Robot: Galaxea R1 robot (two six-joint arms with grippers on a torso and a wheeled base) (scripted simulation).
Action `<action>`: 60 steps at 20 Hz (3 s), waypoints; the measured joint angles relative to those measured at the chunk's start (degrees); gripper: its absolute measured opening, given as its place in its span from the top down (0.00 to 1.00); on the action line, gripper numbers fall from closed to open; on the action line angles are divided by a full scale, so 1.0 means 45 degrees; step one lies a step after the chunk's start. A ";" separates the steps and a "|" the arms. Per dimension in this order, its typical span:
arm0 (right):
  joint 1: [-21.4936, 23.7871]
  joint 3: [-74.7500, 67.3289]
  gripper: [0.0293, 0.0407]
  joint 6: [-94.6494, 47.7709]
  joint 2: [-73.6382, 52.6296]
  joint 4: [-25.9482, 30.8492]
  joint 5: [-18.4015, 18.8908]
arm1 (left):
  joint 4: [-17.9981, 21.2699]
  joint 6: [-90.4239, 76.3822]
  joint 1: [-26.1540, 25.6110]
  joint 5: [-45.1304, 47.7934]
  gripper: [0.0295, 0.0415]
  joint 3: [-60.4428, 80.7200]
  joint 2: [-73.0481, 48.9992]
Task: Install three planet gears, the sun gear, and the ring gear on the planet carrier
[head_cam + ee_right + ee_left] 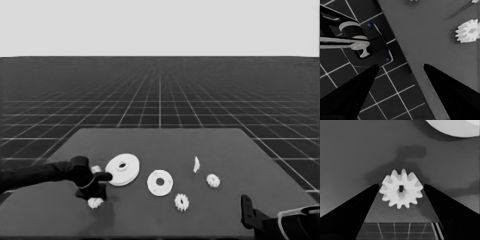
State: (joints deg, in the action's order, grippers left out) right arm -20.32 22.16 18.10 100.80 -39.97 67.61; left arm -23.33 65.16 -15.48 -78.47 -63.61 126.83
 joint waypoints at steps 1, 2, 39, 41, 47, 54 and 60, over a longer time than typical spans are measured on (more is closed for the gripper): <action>0.0000 0.0000 0.19 0.0000 0.0000 0.0000 0.0000 | -0.0012 -0.0005 -0.0014 0.0011 0.25 -0.0017 0.0007; 0.0000 0.0000 0.19 0.0000 0.0000 0.0000 0.0000 | -0.0019 -0.0008 -0.0022 0.0018 0.25 -0.0027 0.0011; 0.0000 0.0000 0.19 0.0000 0.0000 0.0000 0.0000 | 0.0649 0.4285 0.1154 -0.2128 0.86 -0.4767 0.9456; 0.0000 0.0000 0.19 0.0000 0.0000 0.0000 0.0000 | 0.0617 0.4267 0.1118 -0.2116 0.86 -0.4796 0.9463; 0.0000 0.0000 0.19 0.0000 0.0000 0.0000 0.0000 | 0.0601 0.4259 0.1104 -0.2107 0.26 -0.4809 0.9467; 0.0000 0.0000 0.19 0.0000 0.0000 0.0000 0.0000 | 0.1943 0.4955 0.2455 -0.2469 0.25 -0.3825 0.9263; 0.0000 0.0000 0.19 0.0000 0.0000 0.0000 0.0000 | 0.2723 0.5158 0.3251 -0.2505 0.25 -0.3575 0.9232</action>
State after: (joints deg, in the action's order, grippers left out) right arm -20.32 22.16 18.10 100.80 -39.97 67.61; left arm -11.07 88.37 -0.85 -89.74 -79.70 168.37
